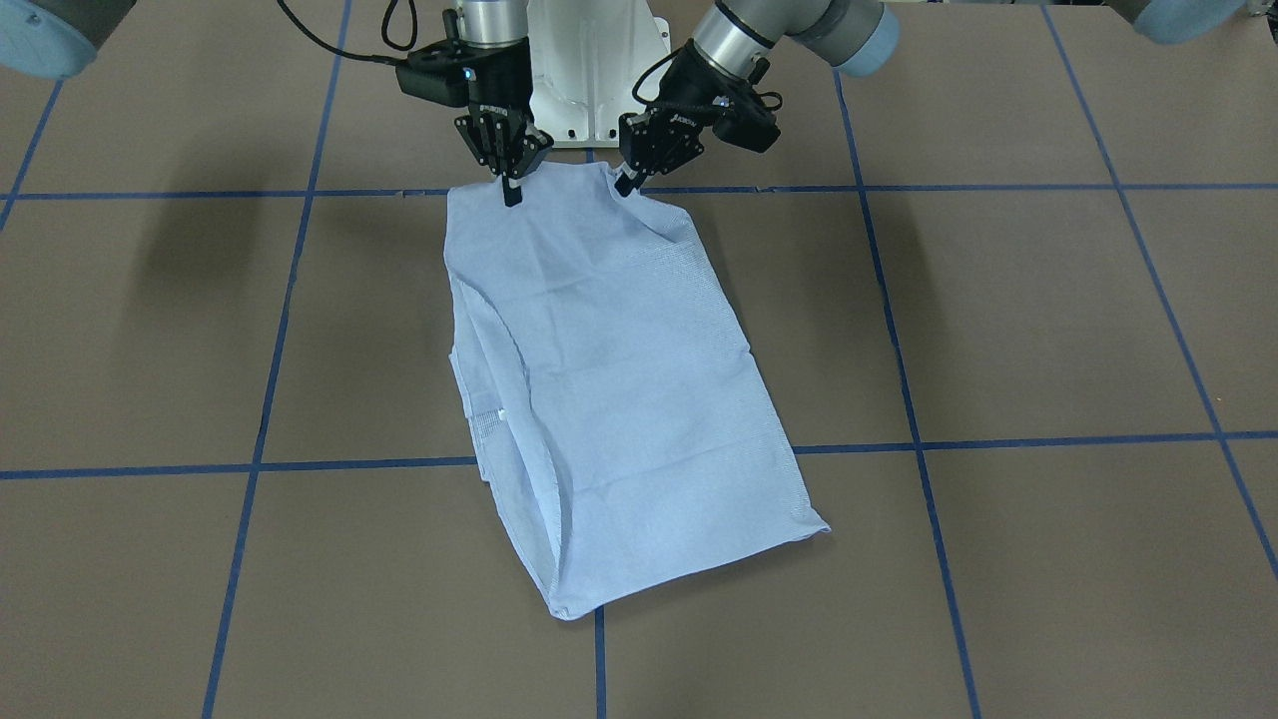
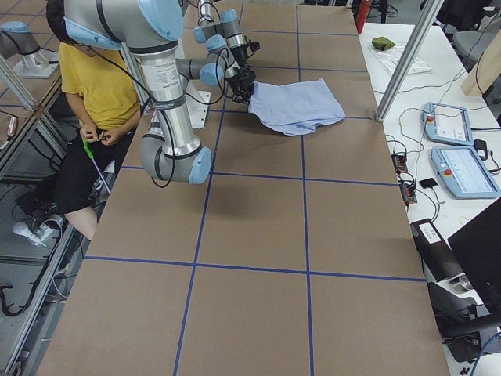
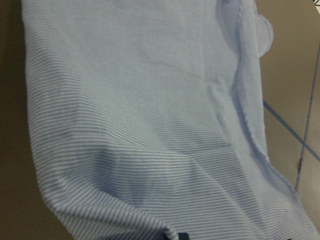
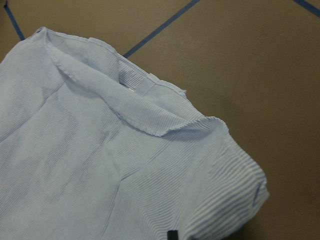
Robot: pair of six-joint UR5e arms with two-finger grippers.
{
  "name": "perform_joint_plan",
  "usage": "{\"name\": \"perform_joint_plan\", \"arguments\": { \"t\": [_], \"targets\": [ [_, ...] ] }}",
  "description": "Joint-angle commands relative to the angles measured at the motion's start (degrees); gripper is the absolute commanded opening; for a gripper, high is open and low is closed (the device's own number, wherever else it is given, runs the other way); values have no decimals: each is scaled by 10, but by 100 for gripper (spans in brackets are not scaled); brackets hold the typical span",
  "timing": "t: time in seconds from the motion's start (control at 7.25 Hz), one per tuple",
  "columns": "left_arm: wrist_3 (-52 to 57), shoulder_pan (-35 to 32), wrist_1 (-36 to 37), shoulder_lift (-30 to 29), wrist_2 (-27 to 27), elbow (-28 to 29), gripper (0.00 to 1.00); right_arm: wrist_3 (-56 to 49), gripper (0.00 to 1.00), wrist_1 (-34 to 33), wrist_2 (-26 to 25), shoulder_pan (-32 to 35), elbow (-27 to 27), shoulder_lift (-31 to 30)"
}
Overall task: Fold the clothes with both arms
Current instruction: 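Grasp the near shirt edge with both grippers and lift it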
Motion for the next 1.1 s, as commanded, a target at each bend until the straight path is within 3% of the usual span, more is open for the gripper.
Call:
{"name": "perform_joint_plan", "arguments": {
  "t": [0.0,0.14,0.28,0.55,0.83,0.97],
  "targets": [
    [0,0,40,58,-30,-120,0,43,0,-91,-35,-69,65,1],
    [0,-2,60,83,-52,-168,0,65,0,-162,-36,-86,107,5],
    [0,-1,81,83,-53,-176,0,66,0,-185,-38,-89,121,8],
    [15,-6,100,76,-50,-153,0,53,0,-182,-41,-63,111,15],
    [37,-36,101,62,-48,-111,0,5,0,-167,-49,-8,49,67],
    [38,-53,103,44,-49,-94,0,-15,0,-118,-49,21,8,74]
  ]
}}
